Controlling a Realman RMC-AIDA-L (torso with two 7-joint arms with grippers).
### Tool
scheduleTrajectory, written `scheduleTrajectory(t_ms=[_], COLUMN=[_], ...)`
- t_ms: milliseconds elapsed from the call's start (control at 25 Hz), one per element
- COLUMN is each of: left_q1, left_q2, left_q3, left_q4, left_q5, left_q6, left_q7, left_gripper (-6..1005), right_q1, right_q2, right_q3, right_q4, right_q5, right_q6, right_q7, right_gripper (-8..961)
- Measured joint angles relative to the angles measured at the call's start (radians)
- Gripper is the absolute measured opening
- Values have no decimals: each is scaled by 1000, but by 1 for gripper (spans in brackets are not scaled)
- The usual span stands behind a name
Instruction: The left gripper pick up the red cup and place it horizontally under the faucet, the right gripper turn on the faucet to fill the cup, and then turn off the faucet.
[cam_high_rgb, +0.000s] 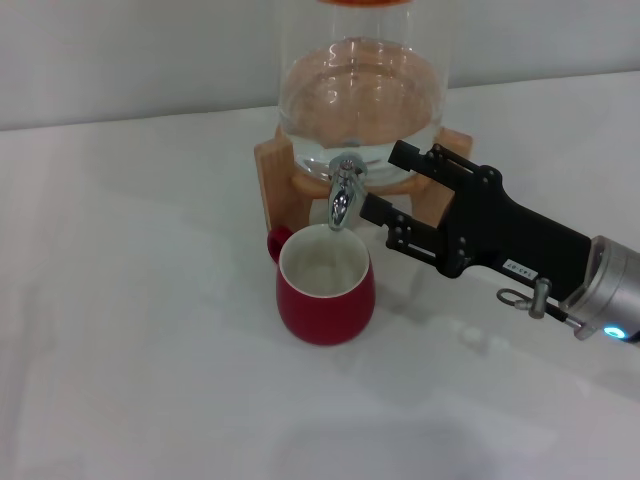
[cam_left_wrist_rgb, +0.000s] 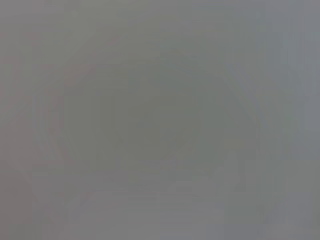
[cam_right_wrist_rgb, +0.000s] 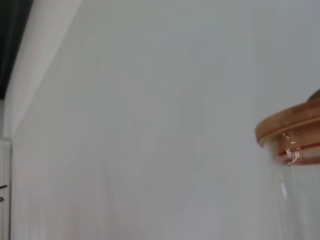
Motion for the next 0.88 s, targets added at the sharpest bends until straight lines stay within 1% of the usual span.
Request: scheduleTrajectory(t_ms=[480, 880], left_q1=[-11, -12], left_q2=[0, -1], left_q3=[0, 0], left_q4=[5, 4], left_q5=[1, 2], left_q6=[2, 3], left_q7=[0, 0], left_gripper=[489, 489], right_q1=[-25, -14], right_q2=[-1, 9], right_q3=[-10, -29], right_q4=[10, 1], right_q5=[-23, -83], right_q6=[-79, -68], right_q7=[1, 12], right_gripper=[719, 719])
